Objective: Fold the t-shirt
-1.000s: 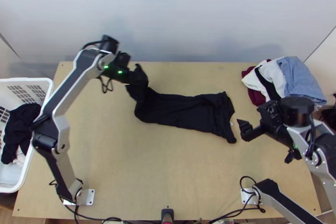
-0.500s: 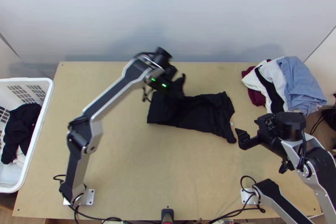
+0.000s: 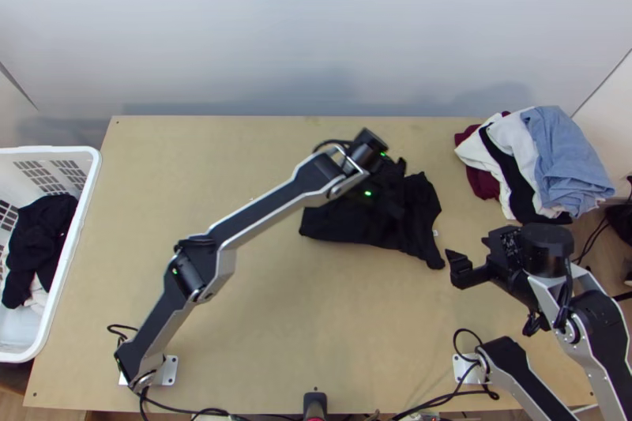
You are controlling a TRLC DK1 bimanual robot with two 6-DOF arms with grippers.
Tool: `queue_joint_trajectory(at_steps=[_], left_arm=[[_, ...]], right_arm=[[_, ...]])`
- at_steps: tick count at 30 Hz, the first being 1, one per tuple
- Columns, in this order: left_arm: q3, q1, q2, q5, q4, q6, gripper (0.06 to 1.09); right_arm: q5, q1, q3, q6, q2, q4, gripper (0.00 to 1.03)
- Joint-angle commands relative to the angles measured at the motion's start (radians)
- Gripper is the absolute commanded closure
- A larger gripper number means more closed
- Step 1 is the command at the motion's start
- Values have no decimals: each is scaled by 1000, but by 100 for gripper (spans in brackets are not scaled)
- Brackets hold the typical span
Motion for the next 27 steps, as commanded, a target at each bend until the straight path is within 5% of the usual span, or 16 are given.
queue_joint_trajectory(at_steps=[1, 3, 7, 11, 21, 27], left_arm=[[19, -68, 23, 16, 263, -218, 76], [19, -85, 35, 26, 297, -252, 9], [14, -98, 45, 66, 263, -180, 10], [11, -88, 49, 8, 102, 24, 10], [-92, 138, -89, -60, -100, 58, 10], [-150, 241, -213, -66, -241, 102, 10]], right_arm=[[0, -26, -52, 8, -28, 8, 4], [2, -26, -57, 6, -30, 10, 4], [3, -33, -72, 0, -33, 14, 4], [0, -35, -88, 1, -43, 14, 4], [-49, -57, -115, 41, 12, 56, 4], [-228, -188, -98, 35, 254, 129, 4]])
